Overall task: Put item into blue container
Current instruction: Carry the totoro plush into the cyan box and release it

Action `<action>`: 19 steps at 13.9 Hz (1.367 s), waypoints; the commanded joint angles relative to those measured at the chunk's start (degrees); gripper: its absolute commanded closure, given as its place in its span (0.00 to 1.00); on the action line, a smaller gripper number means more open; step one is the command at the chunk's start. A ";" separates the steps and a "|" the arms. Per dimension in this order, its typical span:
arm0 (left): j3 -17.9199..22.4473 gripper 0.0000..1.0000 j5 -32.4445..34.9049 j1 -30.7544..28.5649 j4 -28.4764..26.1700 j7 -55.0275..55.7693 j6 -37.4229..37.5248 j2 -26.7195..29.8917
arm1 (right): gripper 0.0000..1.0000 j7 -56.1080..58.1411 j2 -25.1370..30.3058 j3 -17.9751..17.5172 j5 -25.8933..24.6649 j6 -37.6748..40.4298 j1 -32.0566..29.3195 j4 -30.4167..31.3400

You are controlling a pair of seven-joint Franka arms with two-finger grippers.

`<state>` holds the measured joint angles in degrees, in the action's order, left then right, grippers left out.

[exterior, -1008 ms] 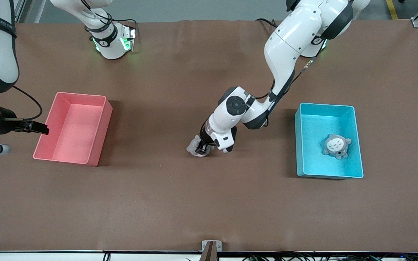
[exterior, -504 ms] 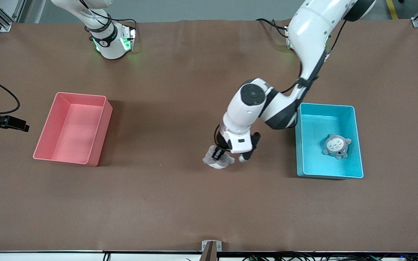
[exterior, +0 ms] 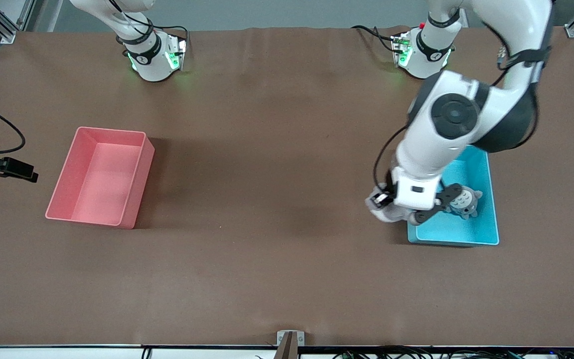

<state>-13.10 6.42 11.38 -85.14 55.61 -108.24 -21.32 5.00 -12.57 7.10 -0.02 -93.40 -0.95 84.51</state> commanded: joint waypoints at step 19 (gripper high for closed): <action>-0.52 0.00 0.97 -18.86 4.79 -34.26 14.52 7.09 | 0.00 0.18 18.28 0.11 -0.15 6.22 1.04 14.46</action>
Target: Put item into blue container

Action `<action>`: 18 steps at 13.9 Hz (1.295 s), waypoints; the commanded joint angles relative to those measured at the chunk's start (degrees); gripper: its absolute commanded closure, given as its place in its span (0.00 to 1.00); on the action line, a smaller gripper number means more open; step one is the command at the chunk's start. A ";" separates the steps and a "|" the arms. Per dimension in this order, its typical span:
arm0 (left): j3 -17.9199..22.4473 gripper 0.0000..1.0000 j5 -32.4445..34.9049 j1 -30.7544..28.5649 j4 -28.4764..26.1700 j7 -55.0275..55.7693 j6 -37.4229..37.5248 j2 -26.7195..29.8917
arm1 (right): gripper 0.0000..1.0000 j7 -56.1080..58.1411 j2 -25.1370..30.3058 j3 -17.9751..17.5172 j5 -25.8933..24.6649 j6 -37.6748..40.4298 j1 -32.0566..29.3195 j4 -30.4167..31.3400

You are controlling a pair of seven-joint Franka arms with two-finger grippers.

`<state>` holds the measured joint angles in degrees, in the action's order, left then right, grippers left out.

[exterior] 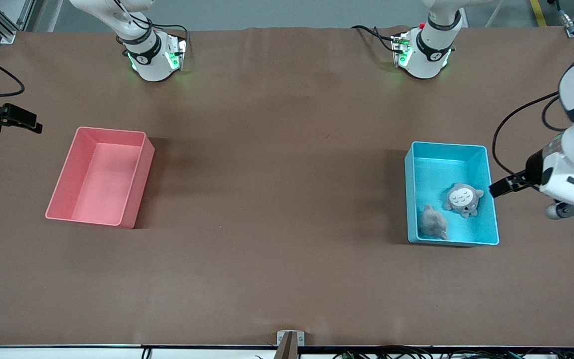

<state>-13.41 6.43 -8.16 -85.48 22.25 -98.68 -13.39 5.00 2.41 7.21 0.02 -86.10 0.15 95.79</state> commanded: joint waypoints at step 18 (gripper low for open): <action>10.32 0.00 -4.84 10.00 -5.92 -19.09 17.74 21.12 | 0.00 0.10 6.90 -0.45 -0.02 0.58 0.03 2.21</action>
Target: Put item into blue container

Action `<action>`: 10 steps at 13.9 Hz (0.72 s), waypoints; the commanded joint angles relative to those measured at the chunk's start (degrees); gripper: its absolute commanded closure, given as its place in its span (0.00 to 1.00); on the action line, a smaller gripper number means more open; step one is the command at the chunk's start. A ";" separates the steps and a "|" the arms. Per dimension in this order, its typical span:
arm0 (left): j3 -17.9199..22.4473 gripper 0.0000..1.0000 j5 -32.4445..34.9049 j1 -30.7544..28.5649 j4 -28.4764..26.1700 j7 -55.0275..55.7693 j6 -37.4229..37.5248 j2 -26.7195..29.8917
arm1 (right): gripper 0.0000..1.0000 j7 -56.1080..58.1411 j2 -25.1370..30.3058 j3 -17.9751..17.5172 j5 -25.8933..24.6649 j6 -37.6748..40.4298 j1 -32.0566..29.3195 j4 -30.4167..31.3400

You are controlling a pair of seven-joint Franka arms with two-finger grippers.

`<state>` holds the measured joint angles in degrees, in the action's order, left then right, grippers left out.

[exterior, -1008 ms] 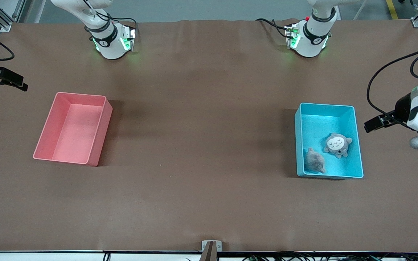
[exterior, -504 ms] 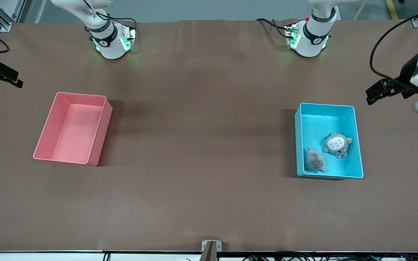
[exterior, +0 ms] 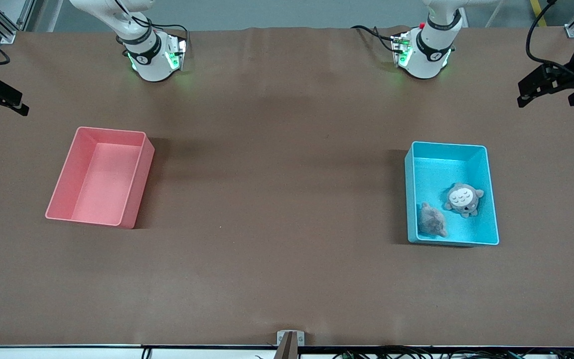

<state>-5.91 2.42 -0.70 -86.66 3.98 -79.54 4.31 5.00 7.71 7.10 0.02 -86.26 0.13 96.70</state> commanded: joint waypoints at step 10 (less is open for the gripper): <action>1.95 0.00 -0.93 2.72 -6.32 -0.02 -3.86 4.04 | 0.00 0.10 1.25 -1.03 -0.02 2.32 0.13 -1.33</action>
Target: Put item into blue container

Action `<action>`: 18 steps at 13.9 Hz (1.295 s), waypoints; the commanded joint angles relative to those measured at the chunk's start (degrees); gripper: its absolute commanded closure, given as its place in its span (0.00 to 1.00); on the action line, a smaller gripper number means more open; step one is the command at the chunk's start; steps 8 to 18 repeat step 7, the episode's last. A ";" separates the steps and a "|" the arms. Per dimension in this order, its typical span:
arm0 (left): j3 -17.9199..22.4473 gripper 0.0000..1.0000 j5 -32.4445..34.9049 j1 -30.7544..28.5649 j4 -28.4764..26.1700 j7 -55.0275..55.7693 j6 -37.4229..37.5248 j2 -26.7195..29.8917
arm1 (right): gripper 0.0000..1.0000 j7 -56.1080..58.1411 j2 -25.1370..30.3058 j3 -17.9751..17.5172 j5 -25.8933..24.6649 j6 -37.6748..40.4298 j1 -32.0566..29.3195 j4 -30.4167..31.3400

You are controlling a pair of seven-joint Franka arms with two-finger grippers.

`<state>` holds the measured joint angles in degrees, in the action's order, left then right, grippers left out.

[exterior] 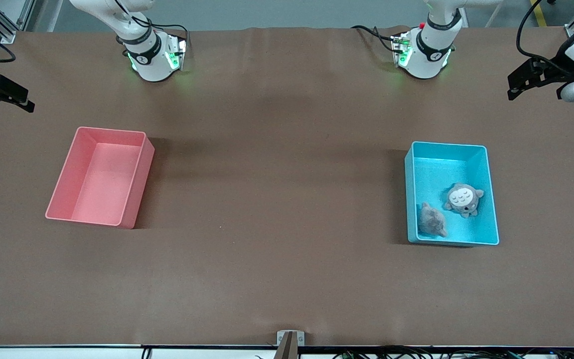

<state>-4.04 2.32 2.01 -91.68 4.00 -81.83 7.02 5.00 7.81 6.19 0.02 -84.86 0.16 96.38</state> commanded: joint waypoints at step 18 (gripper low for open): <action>0.26 0.00 -1.88 -0.43 1.23 -0.04 -2.90 -1.39 | 0.00 0.36 0.54 -0.21 -0.20 4.18 0.02 -4.53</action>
